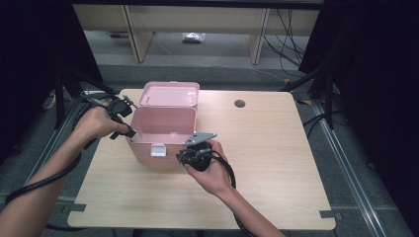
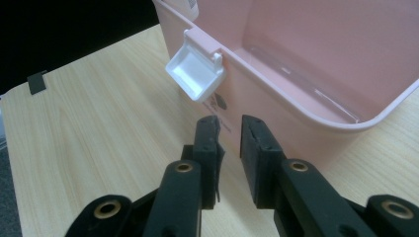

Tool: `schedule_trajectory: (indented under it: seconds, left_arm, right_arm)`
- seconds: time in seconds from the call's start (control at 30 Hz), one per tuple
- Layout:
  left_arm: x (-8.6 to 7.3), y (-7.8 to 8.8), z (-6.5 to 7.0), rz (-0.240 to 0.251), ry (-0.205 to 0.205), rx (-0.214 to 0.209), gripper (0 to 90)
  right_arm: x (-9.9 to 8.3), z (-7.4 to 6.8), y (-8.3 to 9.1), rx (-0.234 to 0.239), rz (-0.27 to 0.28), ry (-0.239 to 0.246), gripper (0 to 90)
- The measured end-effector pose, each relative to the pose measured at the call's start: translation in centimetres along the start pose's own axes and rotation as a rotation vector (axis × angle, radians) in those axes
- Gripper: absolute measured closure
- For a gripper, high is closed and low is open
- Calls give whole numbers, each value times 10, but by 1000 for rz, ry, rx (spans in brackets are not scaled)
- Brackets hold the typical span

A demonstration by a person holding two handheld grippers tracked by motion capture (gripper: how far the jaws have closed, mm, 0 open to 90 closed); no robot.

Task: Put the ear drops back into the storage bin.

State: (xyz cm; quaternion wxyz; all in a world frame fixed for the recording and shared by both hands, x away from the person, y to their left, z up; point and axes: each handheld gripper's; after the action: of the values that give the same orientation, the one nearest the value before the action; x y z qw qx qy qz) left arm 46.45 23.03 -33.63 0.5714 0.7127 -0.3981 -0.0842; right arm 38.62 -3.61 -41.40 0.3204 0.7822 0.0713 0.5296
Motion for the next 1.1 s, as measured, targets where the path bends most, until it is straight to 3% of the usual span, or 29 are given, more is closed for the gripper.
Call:
schedule_trajectory:
  seconds: [1.1]
  left_arm:
    - [-2,-20,4,-29,-1,-11,713]
  right_arm:
    - [0,0,-2,2,-2,6,779]
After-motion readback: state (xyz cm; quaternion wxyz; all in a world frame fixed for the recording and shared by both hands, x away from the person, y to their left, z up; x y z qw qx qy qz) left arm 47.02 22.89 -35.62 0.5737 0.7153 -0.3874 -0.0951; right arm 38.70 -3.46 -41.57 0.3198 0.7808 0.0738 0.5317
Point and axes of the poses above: each handheld gripper's, and its own axes: y roughly backward along the jaws, x roughly out of its top, z roughly to its right, and after that the axes turned 15 degrees about x, right-handed
